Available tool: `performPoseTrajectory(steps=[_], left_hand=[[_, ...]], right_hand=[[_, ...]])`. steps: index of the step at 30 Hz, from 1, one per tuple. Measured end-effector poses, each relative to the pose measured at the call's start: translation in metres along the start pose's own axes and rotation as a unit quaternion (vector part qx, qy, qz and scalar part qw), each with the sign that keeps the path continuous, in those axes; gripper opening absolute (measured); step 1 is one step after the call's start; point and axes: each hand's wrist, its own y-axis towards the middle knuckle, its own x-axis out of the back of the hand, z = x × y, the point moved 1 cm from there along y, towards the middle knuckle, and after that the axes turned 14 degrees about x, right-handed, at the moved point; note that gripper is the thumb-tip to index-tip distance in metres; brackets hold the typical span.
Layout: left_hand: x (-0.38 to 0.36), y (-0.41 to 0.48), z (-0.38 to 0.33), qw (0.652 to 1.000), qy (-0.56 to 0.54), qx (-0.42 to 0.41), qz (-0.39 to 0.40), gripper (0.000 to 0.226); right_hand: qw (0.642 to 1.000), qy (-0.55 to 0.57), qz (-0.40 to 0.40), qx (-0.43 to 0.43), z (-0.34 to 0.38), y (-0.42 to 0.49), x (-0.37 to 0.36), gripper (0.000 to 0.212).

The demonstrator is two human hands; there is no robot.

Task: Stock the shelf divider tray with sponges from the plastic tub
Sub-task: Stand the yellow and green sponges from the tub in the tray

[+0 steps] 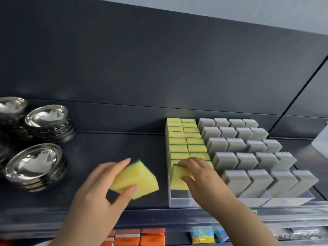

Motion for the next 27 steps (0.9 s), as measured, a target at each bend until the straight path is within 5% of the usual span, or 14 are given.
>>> performPoseTrajectory(steps=[6, 13, 17, 20, 23, 27], left_hand=[[0.002, -0.002, -0.004, 1.0, 0.002, -0.001, -0.002, 0.048], [-0.005, -0.002, -0.01, 1.0, 0.006, -0.002, 0.026, 0.047], [-0.016, 0.0, -0.019, 0.998, 0.006, -0.011, 0.061, 0.048], [-0.029, 0.004, -0.028, 0.994, -0.002, -0.01, 0.104, 0.049], [-0.049, 0.01, -0.036, 0.99, -0.023, 0.007, 0.141, 0.039], [-0.078, 0.019, -0.045, 0.983, -0.012, -0.024, 0.181, 0.041]], right_hand=[[0.989, -0.141, 0.034, 0.022, -0.007, -0.005, -0.012, 0.038], [0.991, -0.132, -0.001, 0.014, -0.009, -0.007, -0.022, 0.031], [0.998, -0.061, 0.006, -0.003, -0.015, -0.014, -0.015, 0.028], [0.991, 0.081, -0.096, -0.054, -0.016, -0.021, 0.003, 0.022], [0.974, 0.163, -0.152, -0.049, -0.012, -0.028, 0.019, 0.034], [0.967, 0.218, -0.134, -0.003, -0.006, -0.035, 0.026, 0.045]])
